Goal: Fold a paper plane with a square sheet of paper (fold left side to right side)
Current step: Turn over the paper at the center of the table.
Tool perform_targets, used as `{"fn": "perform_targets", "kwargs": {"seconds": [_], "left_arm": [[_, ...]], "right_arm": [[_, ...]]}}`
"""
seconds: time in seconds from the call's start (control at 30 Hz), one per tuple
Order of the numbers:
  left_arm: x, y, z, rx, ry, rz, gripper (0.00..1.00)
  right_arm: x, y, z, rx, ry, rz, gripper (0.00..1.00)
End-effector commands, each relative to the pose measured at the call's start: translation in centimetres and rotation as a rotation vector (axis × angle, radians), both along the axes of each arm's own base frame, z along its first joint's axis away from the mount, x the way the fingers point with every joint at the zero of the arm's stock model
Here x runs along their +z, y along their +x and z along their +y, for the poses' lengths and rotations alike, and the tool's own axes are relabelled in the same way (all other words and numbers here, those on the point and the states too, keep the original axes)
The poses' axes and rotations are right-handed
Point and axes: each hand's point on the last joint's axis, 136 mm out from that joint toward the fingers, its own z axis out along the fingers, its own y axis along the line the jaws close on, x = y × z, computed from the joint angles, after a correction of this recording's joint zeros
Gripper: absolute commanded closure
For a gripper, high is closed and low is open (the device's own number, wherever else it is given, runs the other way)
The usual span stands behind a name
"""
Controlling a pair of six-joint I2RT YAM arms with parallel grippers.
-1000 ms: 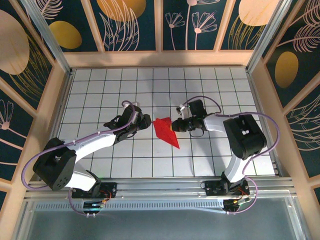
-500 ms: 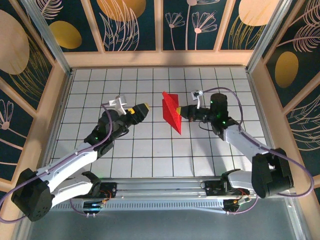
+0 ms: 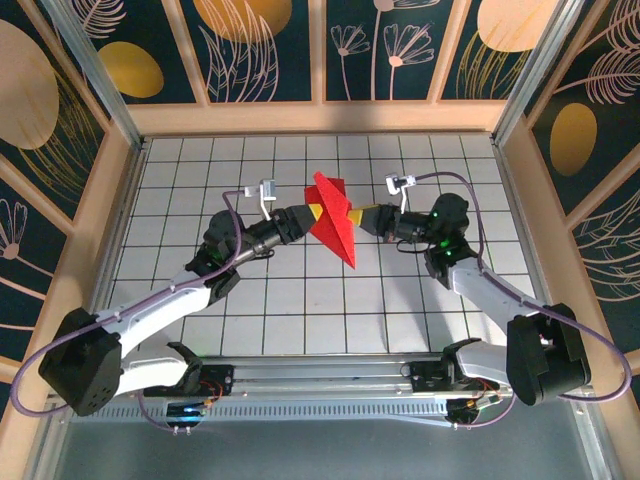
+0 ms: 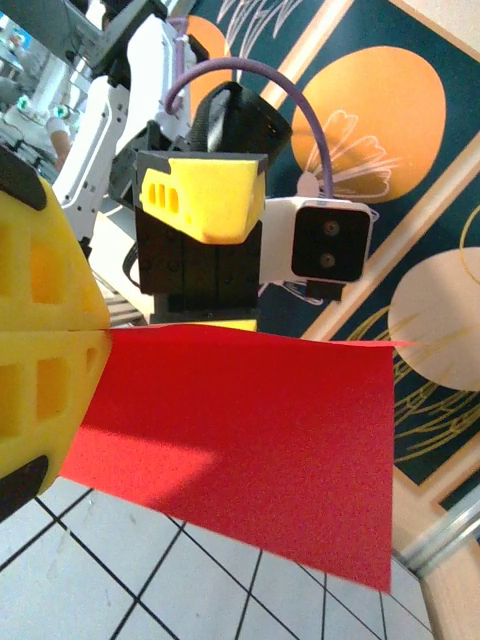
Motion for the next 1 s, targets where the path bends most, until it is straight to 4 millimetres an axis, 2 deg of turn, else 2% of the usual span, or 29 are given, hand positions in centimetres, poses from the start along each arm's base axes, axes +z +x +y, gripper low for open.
{"fn": "perform_targets", "kwargs": {"seconds": [0.0, 0.37, 0.77, 0.97], "left_arm": [[2.6, -0.8, -1.0, -0.064, -0.052, -0.074, 0.43], [1.7, -0.4, -1.3, -0.061, -0.023, -0.063, 0.63], [1.2, 0.0, -0.9, -0.022, 0.013, -0.053, 0.92], [1.2, 0.0, -0.8, -0.013, 0.016, -0.056, 0.99]], "right_arm": [[1.0, -0.7, 0.6, 0.049, 0.023, -0.026, 1.0], [1.0, -0.7, 1.2, 0.074, 0.037, -0.001, 1.0], [0.9, -0.7, 1.3, 0.083, 0.038, 0.016, 1.0], [0.9, -0.3, 1.3, 0.053, 0.006, 0.005, 1.0]]}}
